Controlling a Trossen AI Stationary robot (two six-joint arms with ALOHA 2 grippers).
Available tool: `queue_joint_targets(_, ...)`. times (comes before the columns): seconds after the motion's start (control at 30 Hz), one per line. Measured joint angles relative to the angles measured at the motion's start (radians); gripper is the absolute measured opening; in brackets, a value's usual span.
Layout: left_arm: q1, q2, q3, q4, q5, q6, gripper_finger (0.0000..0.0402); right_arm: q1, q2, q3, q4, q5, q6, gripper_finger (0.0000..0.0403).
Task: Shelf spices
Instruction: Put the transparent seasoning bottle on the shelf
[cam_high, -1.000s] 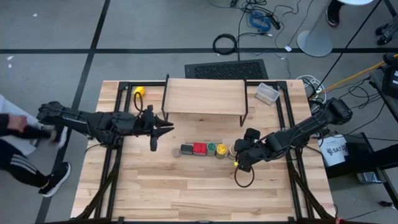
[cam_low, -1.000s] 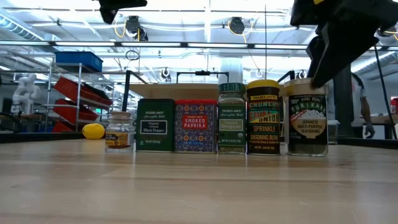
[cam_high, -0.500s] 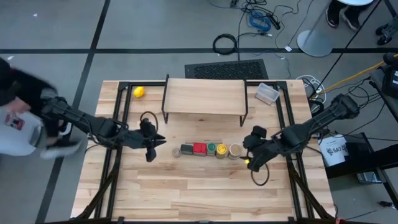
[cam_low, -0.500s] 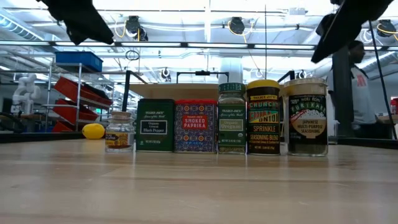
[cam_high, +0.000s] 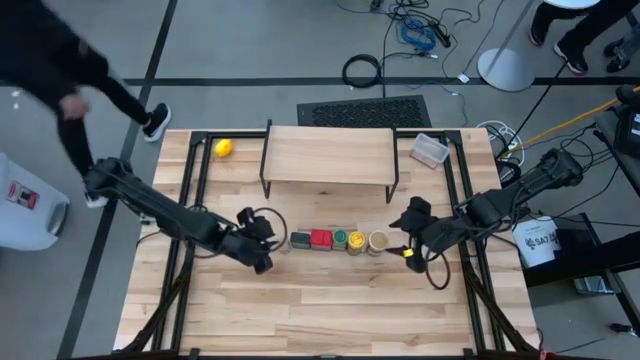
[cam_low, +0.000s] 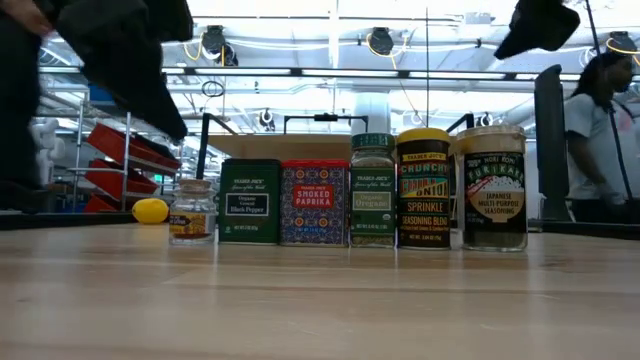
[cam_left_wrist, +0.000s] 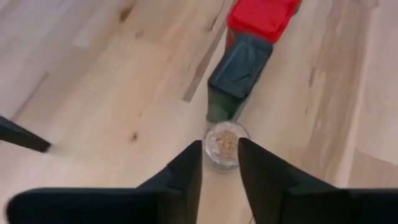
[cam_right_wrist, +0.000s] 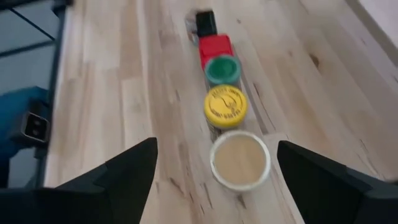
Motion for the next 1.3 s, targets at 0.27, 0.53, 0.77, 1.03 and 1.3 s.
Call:
queue_joint_targets(0.27,-0.043,0.104,0.0,0.09,-0.034,-0.075,0.0226,0.0,0.0,0.0,0.071,0.018,-0.116,0.0318)
queue_joint_targets(0.53,-0.101,0.188,0.0,0.147,-0.145,-0.149,0.0262,0.0,0.025,0.0,0.065,0.114,-0.179,0.0318)
queue_joint_targets(0.77,-0.133,0.216,0.0,0.146,-0.243,-0.284,0.0263,0.0,0.04,0.0,0.066,0.114,-0.198,0.0318)
queue_joint_targets(1.03,-0.155,0.216,0.0,0.132,-0.275,-0.299,0.0263,0.0,0.042,0.0,0.066,0.115,-0.217,0.0318)
queue_joint_targets(1.3,-0.181,0.216,0.0,0.138,-0.264,-0.299,0.0263,0.0,0.042,0.0,0.065,0.14,-0.216,0.0318)
